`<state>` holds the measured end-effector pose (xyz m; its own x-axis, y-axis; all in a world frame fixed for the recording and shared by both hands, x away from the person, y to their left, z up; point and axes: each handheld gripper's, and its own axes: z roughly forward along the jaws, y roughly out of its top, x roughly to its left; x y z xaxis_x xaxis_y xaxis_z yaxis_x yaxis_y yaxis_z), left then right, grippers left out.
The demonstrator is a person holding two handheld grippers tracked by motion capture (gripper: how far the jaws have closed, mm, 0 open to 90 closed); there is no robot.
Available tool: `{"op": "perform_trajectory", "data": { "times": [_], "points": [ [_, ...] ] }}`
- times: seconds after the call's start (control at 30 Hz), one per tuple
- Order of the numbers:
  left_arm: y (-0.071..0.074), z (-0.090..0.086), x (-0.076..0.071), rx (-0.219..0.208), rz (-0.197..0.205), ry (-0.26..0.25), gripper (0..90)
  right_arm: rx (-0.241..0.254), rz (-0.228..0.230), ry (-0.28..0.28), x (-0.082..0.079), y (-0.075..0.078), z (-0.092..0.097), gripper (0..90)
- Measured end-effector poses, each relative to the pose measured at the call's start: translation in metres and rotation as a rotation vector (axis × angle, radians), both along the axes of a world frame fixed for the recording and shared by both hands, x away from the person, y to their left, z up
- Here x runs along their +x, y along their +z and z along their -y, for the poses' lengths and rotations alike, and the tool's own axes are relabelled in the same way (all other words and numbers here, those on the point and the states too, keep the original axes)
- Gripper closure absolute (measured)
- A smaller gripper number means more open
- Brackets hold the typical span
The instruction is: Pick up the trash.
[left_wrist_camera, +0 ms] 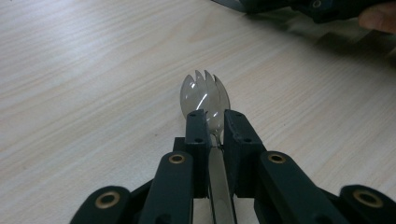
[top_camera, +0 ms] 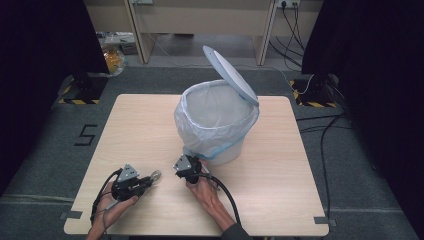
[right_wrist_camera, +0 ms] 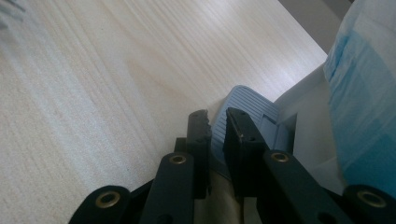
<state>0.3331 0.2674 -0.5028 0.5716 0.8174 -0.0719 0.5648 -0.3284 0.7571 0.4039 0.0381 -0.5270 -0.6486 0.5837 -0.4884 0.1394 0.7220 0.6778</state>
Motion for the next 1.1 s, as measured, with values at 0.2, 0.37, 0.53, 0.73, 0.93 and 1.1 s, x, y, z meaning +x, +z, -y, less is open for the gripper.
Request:
{"op": "perform_trajectory", "data": {
  "times": [0.2,0.37,0.53,0.73,0.93,1.1],
  "points": [
    [0.009,-0.001,0.003,-0.005,0.017,-0.002,79.9,-0.003,0.002,0.005,0.0,0.0,0.0,80.0],
    [0.017,-0.003,0.006,-0.008,0.024,-0.003,79.9,-0.003,0.001,0.006,0.0,0.0,0.0,80.0],
    [0.026,-0.007,0.009,-0.017,0.036,0.004,79.9,-0.002,0.001,0.002,0.0,0.0,0.0,80.0],
    [0.038,-0.009,0.013,-0.021,0.049,-0.004,79.9,-0.002,-0.003,0.006,0.0,0.0,0.0,80.0],
    [0.054,-0.009,0.019,-0.022,0.075,-0.014,79.9,-0.003,-0.004,0.005,0.0,0.0,0.0,80.0],
    [0.069,-0.008,0.024,-0.017,0.101,-0.018,79.9,-0.002,-0.004,0.003,0.0,0.0,0.0,80.0]
  ]
}}
